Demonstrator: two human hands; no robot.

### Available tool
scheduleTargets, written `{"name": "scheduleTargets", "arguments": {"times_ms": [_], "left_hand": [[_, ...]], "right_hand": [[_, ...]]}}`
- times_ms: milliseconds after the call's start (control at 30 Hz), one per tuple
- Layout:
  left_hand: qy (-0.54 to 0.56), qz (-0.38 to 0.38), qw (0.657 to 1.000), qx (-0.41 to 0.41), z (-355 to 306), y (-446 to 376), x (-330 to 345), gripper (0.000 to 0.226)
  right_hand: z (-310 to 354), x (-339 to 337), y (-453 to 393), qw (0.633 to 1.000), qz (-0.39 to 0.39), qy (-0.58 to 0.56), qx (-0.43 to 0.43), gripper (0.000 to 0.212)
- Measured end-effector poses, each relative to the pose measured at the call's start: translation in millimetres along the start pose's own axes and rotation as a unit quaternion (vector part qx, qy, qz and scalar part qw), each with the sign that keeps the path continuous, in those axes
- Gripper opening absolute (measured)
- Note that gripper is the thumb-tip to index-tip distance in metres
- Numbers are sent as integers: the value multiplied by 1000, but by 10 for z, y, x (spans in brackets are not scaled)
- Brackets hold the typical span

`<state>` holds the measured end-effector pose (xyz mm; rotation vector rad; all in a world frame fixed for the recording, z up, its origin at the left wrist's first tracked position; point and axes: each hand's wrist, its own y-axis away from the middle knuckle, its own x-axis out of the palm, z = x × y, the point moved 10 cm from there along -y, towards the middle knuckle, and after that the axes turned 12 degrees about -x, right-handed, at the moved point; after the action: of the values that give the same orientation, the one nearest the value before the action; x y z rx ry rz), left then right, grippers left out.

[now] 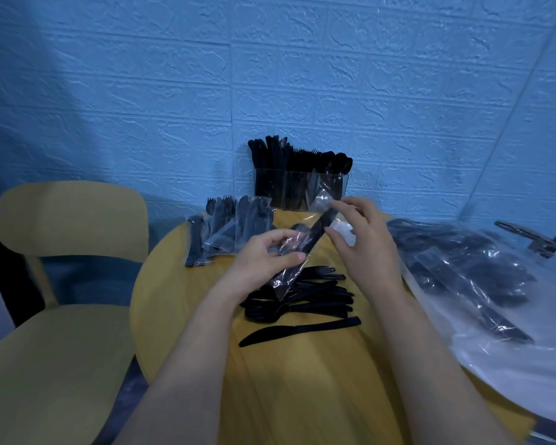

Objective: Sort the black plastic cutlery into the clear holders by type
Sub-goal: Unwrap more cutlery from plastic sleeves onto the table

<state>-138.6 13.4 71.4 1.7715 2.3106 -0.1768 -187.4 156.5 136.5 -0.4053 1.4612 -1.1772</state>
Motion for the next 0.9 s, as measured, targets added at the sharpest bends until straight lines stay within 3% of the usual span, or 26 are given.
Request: {"name": "scheduleTargets", "arguments": {"times_ms": [333, 533, 733, 833, 900], "left_hand": [[-36, 17, 999, -23, 26, 14, 61, 30], [-40, 32, 998, -35, 32, 32, 100, 39], [56, 38, 997, -46, 42, 31, -29, 39], [171, 57, 982, -61, 49, 40, -84, 46], [237, 26, 969, -69, 82, 19, -182, 40]], "right_hand": [[12, -92, 35, 995, -69, 60, -47, 12], [-20, -84, 20, 994, -64, 80, -28, 13], [-357, -150, 113, 986, -98, -11, 137, 7], [-517, -197, 198, 960, -148, -73, 225, 8], [-648, -194, 287, 934, -180, -115, 285, 9]]}}
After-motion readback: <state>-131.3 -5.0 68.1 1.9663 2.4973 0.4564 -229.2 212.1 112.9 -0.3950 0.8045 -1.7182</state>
